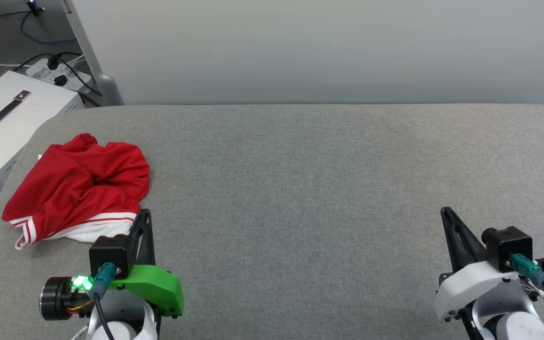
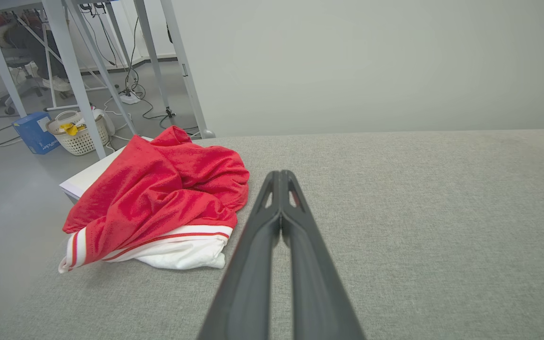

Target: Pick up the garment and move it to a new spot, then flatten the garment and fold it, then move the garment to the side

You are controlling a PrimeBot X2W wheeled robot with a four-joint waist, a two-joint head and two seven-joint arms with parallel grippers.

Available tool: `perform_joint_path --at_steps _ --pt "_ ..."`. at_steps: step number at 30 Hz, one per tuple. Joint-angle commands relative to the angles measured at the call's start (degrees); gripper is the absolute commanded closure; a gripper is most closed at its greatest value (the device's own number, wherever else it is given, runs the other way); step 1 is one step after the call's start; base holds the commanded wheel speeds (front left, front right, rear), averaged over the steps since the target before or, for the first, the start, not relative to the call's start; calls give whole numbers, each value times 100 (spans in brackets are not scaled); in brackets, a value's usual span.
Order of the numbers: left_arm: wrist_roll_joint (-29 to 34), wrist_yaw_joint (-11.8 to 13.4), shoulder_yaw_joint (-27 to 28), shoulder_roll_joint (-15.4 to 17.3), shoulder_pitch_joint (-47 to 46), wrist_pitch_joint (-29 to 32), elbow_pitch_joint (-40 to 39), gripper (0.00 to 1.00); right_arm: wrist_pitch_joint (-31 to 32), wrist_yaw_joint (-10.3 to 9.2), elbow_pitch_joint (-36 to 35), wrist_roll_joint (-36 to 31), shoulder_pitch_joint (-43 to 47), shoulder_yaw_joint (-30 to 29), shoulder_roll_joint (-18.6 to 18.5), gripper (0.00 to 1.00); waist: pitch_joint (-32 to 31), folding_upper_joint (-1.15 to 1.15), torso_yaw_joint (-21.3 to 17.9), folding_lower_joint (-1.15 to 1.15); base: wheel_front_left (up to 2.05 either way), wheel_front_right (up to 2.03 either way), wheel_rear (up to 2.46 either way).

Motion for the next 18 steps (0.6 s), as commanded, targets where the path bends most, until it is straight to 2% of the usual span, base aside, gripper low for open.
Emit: perform_joint_path --at_steps 1,18 --pt "55 26 4 -30 64 -4 -12 100 17 -5 -20 -60 61 -2 -5 100 0 64 0 0 0 0 0" --pt "55 26 4 -30 64 -4 -12 100 17 -5 -20 -60 61 -2 -5 100 0 64 0 0 0 0 0"
